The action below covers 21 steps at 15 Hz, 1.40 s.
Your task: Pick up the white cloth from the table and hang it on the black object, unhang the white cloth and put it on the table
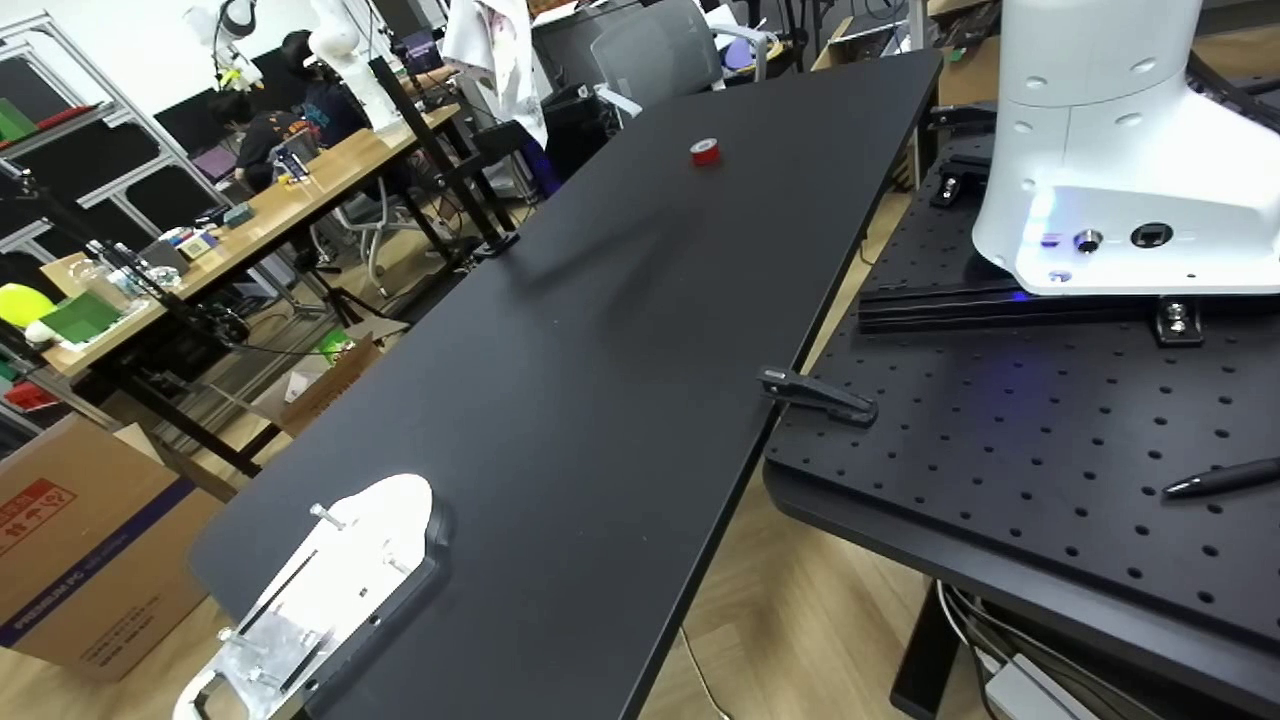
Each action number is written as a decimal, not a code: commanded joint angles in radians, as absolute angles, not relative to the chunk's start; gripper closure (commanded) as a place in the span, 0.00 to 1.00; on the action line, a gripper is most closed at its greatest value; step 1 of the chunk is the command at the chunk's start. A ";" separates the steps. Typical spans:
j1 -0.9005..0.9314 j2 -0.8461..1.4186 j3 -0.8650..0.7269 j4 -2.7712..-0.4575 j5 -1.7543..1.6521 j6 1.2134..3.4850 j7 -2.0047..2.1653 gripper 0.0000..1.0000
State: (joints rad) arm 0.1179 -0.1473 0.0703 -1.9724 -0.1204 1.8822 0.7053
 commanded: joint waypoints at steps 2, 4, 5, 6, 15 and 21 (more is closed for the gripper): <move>0.031 -0.225 0.064 -1.975 -0.135 1.889 0.740 0.99; -0.003 -0.254 0.061 -1.986 -0.138 1.902 0.742 0.99; -0.017 -0.266 0.056 -1.990 -0.135 1.901 0.734 0.99; -0.029 -0.273 0.052 -1.994 -0.129 1.901 0.728 0.99; -0.071 -0.116 0.006 -2.028 -0.074 1.931 0.630 0.99; -0.043 0.013 0.006 -1.991 -0.053 1.929 0.577 0.99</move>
